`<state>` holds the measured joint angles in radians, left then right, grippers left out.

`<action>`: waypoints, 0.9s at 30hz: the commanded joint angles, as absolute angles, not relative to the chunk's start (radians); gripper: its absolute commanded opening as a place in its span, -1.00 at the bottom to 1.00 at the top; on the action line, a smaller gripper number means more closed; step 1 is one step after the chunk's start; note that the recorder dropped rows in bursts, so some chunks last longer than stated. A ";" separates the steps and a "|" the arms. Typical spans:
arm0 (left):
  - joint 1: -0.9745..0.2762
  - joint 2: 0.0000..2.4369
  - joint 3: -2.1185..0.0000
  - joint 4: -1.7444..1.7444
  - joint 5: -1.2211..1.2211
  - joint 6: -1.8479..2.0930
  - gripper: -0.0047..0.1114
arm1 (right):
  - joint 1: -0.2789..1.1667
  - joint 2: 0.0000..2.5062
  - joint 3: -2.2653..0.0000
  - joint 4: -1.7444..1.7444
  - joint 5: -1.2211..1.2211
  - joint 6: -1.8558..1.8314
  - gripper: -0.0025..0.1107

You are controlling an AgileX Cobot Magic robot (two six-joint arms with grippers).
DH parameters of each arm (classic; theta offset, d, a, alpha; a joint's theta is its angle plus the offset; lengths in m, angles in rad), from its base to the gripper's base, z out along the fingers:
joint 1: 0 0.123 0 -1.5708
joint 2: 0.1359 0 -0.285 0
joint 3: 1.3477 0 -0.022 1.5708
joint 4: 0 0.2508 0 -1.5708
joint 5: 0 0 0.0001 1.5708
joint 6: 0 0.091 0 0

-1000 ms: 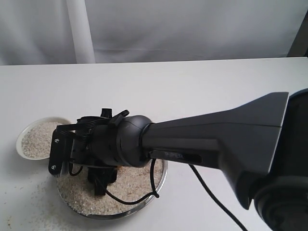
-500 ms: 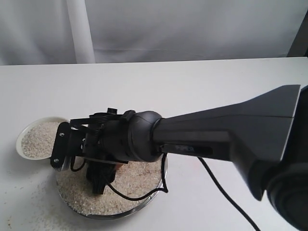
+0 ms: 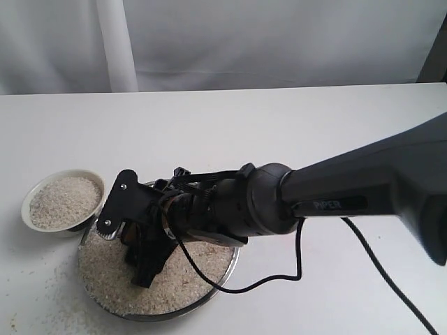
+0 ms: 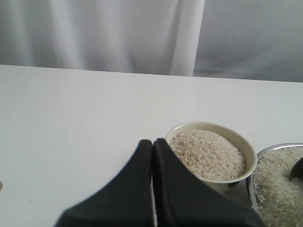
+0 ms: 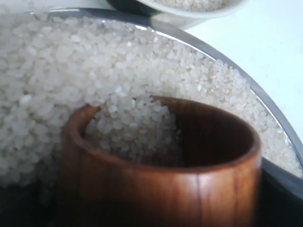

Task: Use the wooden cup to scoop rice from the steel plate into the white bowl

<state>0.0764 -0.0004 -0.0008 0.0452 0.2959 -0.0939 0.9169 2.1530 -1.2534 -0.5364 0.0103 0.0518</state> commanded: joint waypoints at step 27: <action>0.070 0.000 0.000 0.044 0.284 -0.096 -0.92 | 0.869 2.066 -1.119 -0.493 -0.261 0.034 -0.96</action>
